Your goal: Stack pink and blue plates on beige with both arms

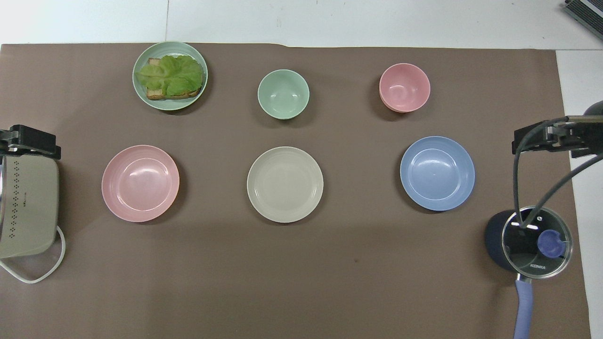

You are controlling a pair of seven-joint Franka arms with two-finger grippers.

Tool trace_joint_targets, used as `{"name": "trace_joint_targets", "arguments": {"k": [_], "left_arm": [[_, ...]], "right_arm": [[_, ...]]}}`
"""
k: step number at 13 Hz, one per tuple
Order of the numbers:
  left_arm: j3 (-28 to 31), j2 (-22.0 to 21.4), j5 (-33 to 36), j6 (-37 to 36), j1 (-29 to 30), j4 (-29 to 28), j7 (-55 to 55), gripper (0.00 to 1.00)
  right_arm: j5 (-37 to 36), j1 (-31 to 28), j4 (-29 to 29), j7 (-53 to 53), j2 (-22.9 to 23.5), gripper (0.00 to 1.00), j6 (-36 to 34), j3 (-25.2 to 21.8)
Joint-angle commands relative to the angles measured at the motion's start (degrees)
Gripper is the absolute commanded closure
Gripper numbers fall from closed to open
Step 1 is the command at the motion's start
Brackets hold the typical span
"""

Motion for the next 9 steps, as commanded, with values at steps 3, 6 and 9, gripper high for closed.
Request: {"name": "trace_joint_targets", "arguments": {"k": [3,6,9], "left_arm": [[-0.2,-1.9,0.7,-0.1,0.4,-2.1,0.8,0.00],[-0.2,-1.9,0.7,0.1,0.4,-3.1,1.0,0.00],[-0.2,-1.9,0.7,2.4,0.5,-7.2,1.0,0.00]], "right_arm": [[1.6,-0.5,0.5,-0.8,0.3,0.00,0.6,-0.5],[1.4,-0.5,0.3,-0.9,-0.1,0.00,0.5,-0.6],[1.4,-0.5,0.1,-1.1,-0.2,0.00,0.4,-0.6]]}}
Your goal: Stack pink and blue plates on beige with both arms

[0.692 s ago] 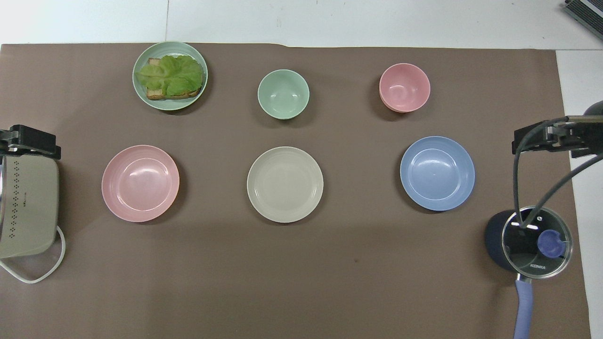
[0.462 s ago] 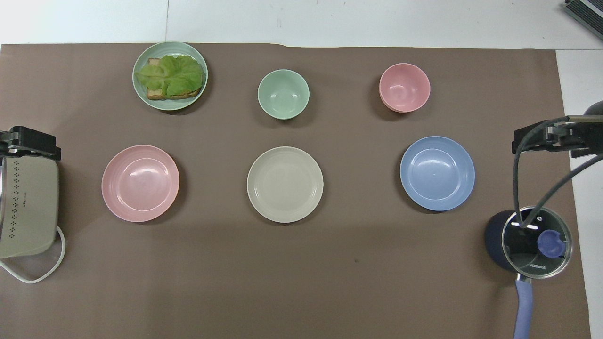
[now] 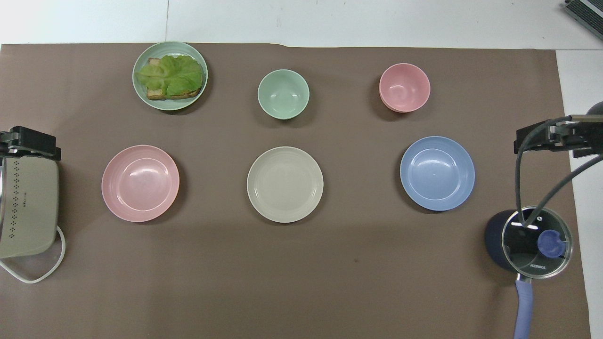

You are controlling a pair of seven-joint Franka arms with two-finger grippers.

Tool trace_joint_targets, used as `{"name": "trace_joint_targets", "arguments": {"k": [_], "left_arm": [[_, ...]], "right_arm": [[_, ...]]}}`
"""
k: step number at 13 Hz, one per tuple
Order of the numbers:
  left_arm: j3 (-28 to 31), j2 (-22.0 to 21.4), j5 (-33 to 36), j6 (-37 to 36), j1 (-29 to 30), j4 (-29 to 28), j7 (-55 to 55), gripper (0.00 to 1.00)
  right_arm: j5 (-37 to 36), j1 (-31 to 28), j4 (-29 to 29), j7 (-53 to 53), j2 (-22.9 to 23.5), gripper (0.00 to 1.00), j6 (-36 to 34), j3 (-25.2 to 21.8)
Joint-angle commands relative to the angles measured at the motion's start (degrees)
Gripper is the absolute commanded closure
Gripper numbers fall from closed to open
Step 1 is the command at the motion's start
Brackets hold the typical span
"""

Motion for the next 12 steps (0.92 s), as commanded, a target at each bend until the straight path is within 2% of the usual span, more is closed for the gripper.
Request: {"name": "trace_joint_targets", "arguments": {"k": [1,6,9,12], "left_arm": [[-0.2,-1.6,0.7,4.3,1.2,-6.5,0.9,0.00],[-0.2,-0.7,0.7,13.9,3.3,-14.3,1.0,0.00],[-0.2,0.7,0.7,22.3,4.3,-20.8,0.7,0.00],[-0.2,5.9,0.7,26.5,5.2,-23.7,0.2,0.00]], "right_arm": [[1.4,-0.5,-0.1,-1.1,-0.3,0.00,0.4,-0.1],[1.4,-0.4,-0.2,-1.2,-0.3,0.00,0.4,-0.1],[1.4,-0.5,-0.2,-1.2,-0.3,0.00,0.4,-0.1],[1.5,-0.5,-0.2,-1.3,-0.3,0.00,0.3,-0.1]]}}
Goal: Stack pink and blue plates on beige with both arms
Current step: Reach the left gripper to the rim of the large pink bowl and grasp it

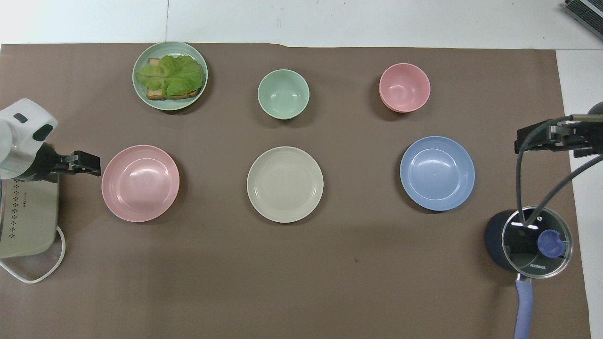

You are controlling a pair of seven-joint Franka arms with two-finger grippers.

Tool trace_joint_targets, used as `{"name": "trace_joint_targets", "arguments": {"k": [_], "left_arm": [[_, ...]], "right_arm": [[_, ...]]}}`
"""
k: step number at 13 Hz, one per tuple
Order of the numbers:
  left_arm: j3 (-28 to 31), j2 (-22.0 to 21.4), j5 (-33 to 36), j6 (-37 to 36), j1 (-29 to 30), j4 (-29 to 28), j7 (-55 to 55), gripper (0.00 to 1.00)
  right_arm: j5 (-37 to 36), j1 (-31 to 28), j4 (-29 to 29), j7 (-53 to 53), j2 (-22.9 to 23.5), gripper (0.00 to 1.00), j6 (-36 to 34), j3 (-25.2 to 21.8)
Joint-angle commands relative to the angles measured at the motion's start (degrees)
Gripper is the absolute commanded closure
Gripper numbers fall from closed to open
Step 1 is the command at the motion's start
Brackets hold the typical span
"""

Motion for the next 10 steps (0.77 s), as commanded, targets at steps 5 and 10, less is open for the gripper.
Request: {"name": "trace_joint_targets", "arguments": {"k": [5,10], "left_arm": [[-0.4,5.7,0.7,11.8,3.6,-8.5,-2.5,0.00],[-0.5,7.2,0.7,11.1,2.6,-8.9,-8.5,0.37]], "right_arm": [[1.4,-0.5,-0.3,-1.5,-0.3,0.00,0.3,-0.1],[1.3,-0.4,-1.4,-0.8,-1.0,0.00,0.5,-0.2]]}}
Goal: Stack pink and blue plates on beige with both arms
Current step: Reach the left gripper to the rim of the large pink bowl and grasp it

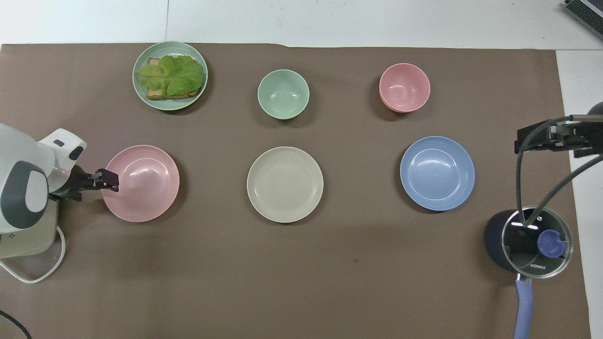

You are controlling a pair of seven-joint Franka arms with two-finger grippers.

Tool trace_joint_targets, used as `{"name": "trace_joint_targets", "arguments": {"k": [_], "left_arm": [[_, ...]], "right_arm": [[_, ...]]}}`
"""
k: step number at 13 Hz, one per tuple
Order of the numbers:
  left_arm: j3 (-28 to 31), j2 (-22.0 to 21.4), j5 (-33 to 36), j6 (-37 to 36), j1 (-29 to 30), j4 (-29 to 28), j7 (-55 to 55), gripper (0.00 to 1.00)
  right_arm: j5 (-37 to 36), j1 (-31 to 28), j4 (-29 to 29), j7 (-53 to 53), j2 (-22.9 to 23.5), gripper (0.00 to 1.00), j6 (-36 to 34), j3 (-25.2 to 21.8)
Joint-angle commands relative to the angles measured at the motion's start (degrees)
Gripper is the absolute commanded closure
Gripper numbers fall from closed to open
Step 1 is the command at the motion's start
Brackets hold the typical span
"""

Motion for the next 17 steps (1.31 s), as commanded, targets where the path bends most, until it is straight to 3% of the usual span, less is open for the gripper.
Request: {"name": "trace_joint_targets", "arguments": {"k": [1,2,3,8,11,13,15,17], "left_arm": [[0.2,-0.7,0.6,-0.4,-0.3,-1.0,-1.7,0.70],[0.2,-0.7,0.6,-0.5,-0.4,-1.0,-1.7,0.90],[0.2,-0.7,0.7,-0.6,-0.3,-1.0,-1.5,1.00],[0.0,-0.5,0.6,-2.4,-0.3,0.0,-1.0,1.00],[0.0,-0.2,0.6,-4.8,-0.3,1.7,-0.7,1.00],[-0.4,-0.7,-1.0,-11.4,-0.3,6.1,-0.7,1.00],[-0.6,-0.4,-4.0,-22.0,-0.4,14.6,-0.7,1.00],[-0.8,-0.8,-5.9,-27.1,-0.4,18.5,-0.7,1.00]], "right_arm": [[1.2,-0.4,-2.2,-0.7,-1.6,0.00,0.5,-0.2],[1.2,-0.5,-3.0,-0.8,-1.8,0.00,1.3,-0.2],[1.2,-0.8,-4.0,-1.1,-2.4,0.00,2.4,-0.3],[1.4,-1.6,-9.6,-1.7,-4.8,0.00,7.3,-0.4],[1.4,-1.7,-9.9,-1.8,-4.9,0.00,7.4,-0.4],[1.4,-1.8,-10.3,-2.0,-4.8,0.00,8.0,-0.4],[1.4,-1.9,-11.3,-2.0,-4.8,0.00,10.1,-0.4],[1.5,-2.6,-12.2,-3.3,-4.7,0.00,10.6,-0.4]]}}
